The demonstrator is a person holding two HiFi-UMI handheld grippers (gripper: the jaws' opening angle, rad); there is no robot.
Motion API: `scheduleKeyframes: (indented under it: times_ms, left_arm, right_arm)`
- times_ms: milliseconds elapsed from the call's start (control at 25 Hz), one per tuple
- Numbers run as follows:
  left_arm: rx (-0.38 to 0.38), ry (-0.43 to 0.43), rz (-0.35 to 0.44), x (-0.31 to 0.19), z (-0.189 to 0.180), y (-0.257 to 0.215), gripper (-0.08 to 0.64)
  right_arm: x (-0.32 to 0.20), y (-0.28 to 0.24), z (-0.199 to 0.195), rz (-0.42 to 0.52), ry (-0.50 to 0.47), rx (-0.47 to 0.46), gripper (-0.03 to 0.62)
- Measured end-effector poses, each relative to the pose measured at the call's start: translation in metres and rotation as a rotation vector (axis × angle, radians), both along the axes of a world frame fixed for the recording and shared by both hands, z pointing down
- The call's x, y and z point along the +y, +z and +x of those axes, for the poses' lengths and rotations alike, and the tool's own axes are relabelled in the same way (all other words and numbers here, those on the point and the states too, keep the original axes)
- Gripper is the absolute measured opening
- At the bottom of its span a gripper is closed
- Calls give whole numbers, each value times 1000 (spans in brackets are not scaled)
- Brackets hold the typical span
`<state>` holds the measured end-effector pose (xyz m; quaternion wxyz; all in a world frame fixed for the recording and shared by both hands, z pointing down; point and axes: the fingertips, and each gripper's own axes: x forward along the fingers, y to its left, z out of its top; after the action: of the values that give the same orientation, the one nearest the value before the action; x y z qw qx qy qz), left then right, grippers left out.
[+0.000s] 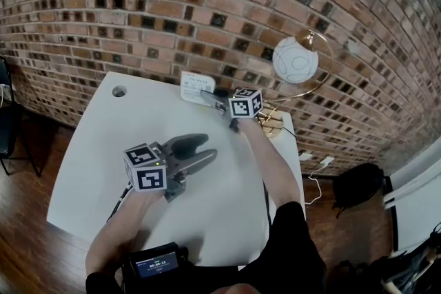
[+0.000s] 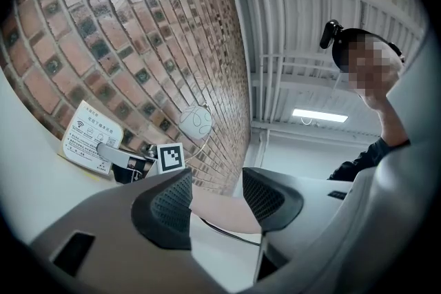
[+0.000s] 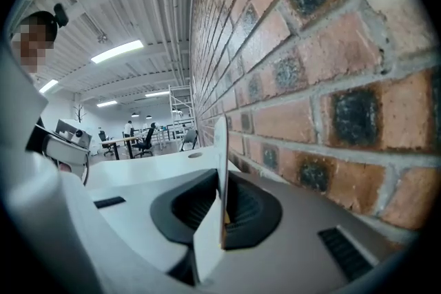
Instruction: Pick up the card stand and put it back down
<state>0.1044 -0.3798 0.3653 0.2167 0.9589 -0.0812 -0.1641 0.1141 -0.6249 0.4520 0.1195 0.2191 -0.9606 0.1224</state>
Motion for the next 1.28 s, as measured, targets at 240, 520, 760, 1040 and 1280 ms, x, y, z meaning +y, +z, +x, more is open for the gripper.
scheduleKeyframes:
  times_ms: [240,520,760,1040,1280]
  left_arm:
    - [-3,-2,2,-1,-1,2,224]
    - [-4,-4,-3,-2,-1,1,224]
    - [3,0,-2,-1,-1,0,224]
    - [2,-3,5,-1,-1,0,224]
    - [7,-3,5,-1,-2,-3,224]
  right_arm:
    - [-11,13,4,5,70,88,78]
    - [-12,16,8,-1,120,149,101]
    - [-7,18,15,-29,165,202,104]
    - [-15,20,23,-11,199,238,124]
    - [-10,21,32,-38,240,263,167]
